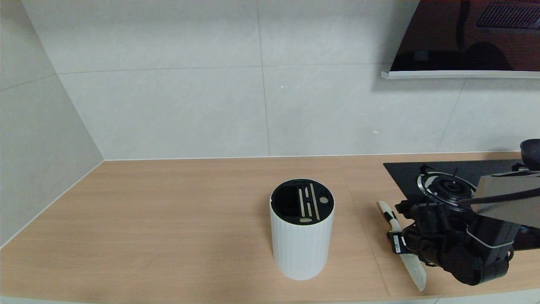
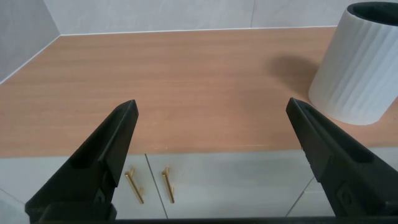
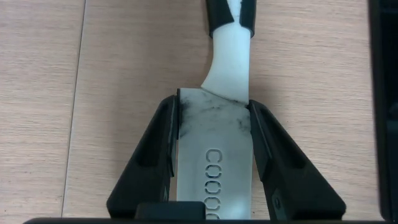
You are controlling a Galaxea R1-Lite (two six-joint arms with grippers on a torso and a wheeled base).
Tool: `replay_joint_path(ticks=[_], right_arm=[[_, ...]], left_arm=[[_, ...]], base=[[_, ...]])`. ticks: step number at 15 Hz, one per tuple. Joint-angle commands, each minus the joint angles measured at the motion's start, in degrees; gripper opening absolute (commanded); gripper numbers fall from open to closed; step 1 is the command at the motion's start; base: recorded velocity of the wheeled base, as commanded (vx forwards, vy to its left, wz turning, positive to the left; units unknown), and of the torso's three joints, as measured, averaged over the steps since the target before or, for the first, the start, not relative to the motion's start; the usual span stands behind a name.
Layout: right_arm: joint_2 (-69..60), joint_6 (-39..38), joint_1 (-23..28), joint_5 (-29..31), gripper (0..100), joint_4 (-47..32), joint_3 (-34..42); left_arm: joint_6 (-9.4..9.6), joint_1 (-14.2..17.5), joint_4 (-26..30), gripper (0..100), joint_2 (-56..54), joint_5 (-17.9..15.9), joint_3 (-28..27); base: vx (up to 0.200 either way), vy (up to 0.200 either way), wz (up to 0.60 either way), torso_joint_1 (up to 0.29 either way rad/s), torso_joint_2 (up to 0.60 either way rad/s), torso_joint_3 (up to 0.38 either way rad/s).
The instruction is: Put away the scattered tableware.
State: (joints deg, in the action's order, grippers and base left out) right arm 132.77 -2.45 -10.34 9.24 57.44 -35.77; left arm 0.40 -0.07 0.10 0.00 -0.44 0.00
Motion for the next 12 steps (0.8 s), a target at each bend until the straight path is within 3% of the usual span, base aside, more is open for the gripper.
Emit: replay_joint_path(ticks=[1,6,12], right_arm=[[-0.40,-0.01,0.05,-0.01,0,-0.14,0.08],[-12.53,0.08,-0.39,-0.10,0,0.13,3.78],[-31.08,0.08,-7.33,0.16,0,-3.39,7.20]], left_arm=[[-0.05,-0.01,-0.01,100,0.09,0.00,0.00],[0.04,-0.01,-0.01,100,0.09,0.00,0.00],[0.21,-0.01,-0.10,100,0.09,-0.09,0.00]], base=[[0.000,0.000,0.00,0.000,0.00,0.000],[0.000,0.000,0.00,0.000,0.00,0.000],[0.000,0.000,0.00,0.000,0.00,0.000]])
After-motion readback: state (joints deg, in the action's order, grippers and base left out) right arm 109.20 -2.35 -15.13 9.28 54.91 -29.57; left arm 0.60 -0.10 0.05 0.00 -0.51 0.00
